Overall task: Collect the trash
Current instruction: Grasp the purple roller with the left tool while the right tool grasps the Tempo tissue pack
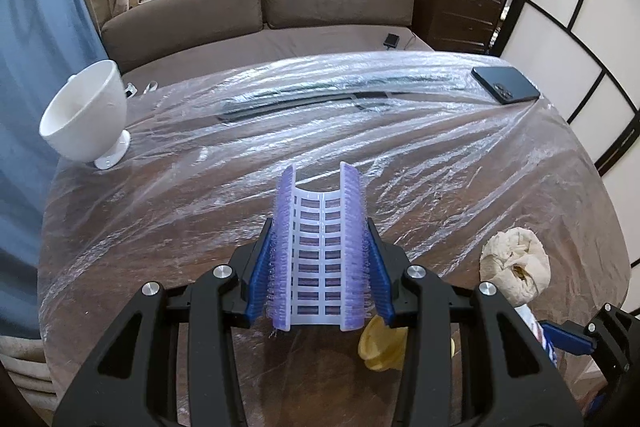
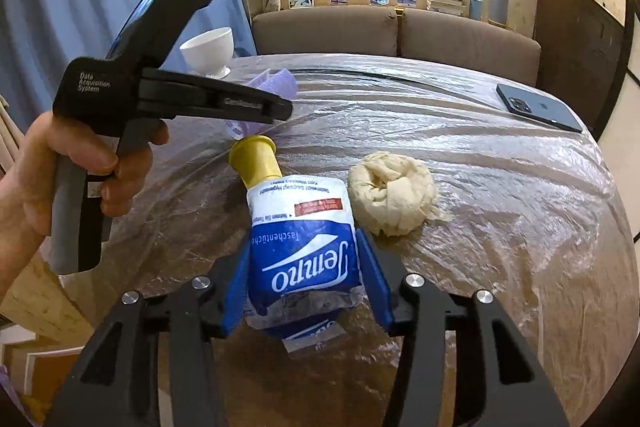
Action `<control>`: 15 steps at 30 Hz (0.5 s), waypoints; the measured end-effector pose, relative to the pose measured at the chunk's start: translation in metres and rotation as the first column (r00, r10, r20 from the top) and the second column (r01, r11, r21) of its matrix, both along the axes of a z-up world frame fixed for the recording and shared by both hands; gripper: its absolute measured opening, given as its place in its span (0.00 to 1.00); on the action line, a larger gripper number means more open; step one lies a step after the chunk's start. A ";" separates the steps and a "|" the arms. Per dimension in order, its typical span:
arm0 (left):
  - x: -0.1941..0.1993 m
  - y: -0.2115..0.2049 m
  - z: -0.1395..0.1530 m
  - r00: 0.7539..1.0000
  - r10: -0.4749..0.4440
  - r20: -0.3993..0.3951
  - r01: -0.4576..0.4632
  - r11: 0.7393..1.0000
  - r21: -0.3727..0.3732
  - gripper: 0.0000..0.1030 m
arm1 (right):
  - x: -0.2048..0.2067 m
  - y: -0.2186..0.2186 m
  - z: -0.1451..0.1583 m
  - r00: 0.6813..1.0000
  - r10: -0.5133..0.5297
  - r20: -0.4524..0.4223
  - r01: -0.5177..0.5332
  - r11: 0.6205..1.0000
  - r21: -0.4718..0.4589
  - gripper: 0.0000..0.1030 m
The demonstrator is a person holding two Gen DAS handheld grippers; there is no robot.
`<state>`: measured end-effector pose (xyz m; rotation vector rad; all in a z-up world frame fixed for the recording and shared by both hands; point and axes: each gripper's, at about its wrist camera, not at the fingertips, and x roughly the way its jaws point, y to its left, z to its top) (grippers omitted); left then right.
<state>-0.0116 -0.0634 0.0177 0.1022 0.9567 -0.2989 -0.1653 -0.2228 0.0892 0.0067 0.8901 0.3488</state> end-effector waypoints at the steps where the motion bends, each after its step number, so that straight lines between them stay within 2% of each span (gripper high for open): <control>1: 0.000 0.002 0.002 1.000 0.004 0.002 -0.004 1.000 -0.003 0.42 | 0.000 -0.002 0.001 1.000 -0.002 0.000 0.002 1.000 0.003 0.47; 10: -0.018 0.019 0.009 0.999 0.035 0.013 -0.035 0.999 -0.028 0.42 | -0.009 -0.019 0.002 1.000 -0.024 -0.013 0.024 1.000 0.009 0.47; 15: -0.037 0.021 0.011 0.999 0.043 0.029 -0.042 0.999 -0.015 0.42 | -0.012 -0.024 0.001 0.999 -0.032 -0.024 0.032 0.999 0.007 0.47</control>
